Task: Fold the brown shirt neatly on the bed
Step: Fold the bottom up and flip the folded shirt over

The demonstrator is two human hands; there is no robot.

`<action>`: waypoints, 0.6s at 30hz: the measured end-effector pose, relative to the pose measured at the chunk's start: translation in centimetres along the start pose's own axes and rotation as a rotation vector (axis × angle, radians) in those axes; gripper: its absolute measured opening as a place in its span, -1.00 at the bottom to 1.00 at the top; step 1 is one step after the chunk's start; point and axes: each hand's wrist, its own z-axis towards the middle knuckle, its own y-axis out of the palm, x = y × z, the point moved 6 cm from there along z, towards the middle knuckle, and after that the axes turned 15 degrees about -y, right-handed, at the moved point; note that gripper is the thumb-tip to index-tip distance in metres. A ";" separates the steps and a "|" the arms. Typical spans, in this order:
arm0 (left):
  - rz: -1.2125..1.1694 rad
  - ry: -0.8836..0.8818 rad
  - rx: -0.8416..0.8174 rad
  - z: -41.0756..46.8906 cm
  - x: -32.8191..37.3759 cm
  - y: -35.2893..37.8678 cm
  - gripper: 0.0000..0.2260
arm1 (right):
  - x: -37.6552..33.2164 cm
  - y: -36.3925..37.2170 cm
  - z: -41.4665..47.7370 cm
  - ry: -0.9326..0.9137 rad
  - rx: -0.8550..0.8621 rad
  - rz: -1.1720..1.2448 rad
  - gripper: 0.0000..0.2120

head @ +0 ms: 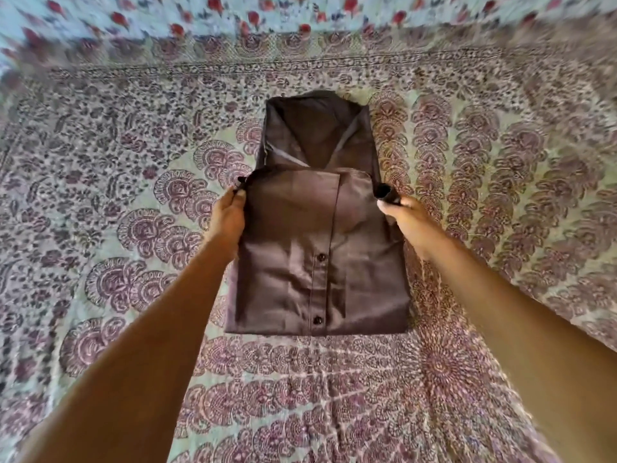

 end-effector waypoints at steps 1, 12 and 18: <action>0.013 -0.016 0.016 0.5 0.0 0.2 -0.68 | 0.2 0.2 0.7 0.014 -0.003 0.011 -0.86; 0.370 0.076 0.296 3.9 -1.4 0.8 -0.71 | 4.5 0.2 4.1 -0.136 0.341 -0.301 -0.69; 0.622 0.097 0.411 5.2 -2.0 -0.1 -0.67 | 4.8 -0.1 4.5 -0.199 0.395 -0.817 -0.64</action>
